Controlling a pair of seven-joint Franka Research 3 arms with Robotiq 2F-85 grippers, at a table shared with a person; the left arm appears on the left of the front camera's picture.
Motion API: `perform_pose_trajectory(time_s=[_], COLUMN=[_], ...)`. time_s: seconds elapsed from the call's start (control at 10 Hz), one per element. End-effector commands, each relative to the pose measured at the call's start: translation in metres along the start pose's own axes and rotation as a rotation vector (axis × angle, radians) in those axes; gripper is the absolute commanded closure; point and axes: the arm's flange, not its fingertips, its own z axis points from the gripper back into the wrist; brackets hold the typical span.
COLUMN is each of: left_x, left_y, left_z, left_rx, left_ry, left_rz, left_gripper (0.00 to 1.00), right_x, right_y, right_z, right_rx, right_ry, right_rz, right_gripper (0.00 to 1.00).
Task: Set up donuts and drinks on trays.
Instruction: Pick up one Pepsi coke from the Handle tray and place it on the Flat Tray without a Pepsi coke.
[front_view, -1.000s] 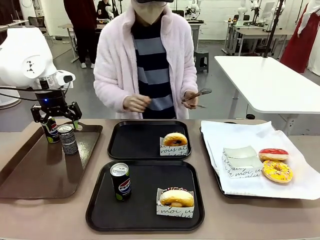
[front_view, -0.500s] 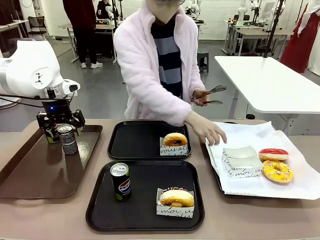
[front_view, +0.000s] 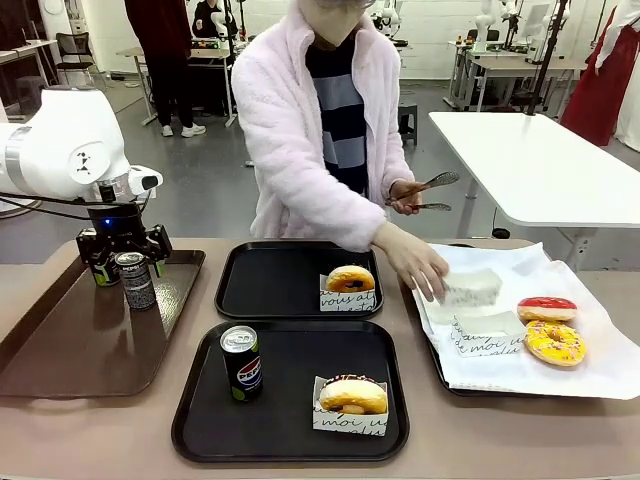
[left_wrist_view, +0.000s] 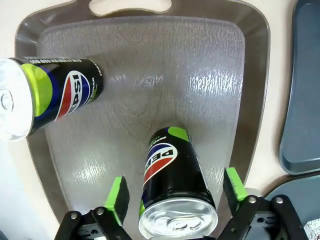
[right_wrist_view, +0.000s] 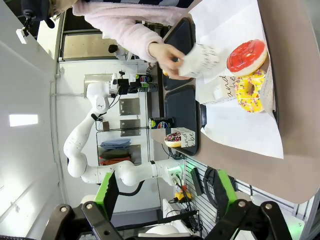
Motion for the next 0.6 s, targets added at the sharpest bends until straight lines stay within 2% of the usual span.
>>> perform_pose_trajectory(time_s=[0.0,0.1,0.3,0.4,0.5], left_x=[0.0024,0.001,0.0028,0.0032,0.002], left_y=[-0.0033,-0.0028,-0.0029,-0.0035,-0.0033], left_z=[0.0058,0.0087,0.0124,0.0134,0.0156], left_rx=[-0.001,-0.003,0.004,0.009,0.012], left_ry=[-0.015,-0.019,-0.012,-0.005,-0.002], left_rz=[0.024,0.032,0.043,0.048,0.053], left_gripper=[0.58,1.0,1.0,0.84,0.93], right_x=[-0.0006,-0.0006,-0.0006,-0.0006,-0.0006], right_y=[-0.0003,-0.0003,-0.0003,-0.0003,-0.0003], right_z=[0.0012,0.0012,0.0012,0.0012,0.0012], right_rx=[0.012,0.012,0.012,0.012,0.012], right_ry=[0.002,0.002,0.002,0.002,0.002], right_rz=[0.004,0.004,0.004,0.004,0.004], right_gripper=[0.0,0.0,0.0,0.0,0.0])
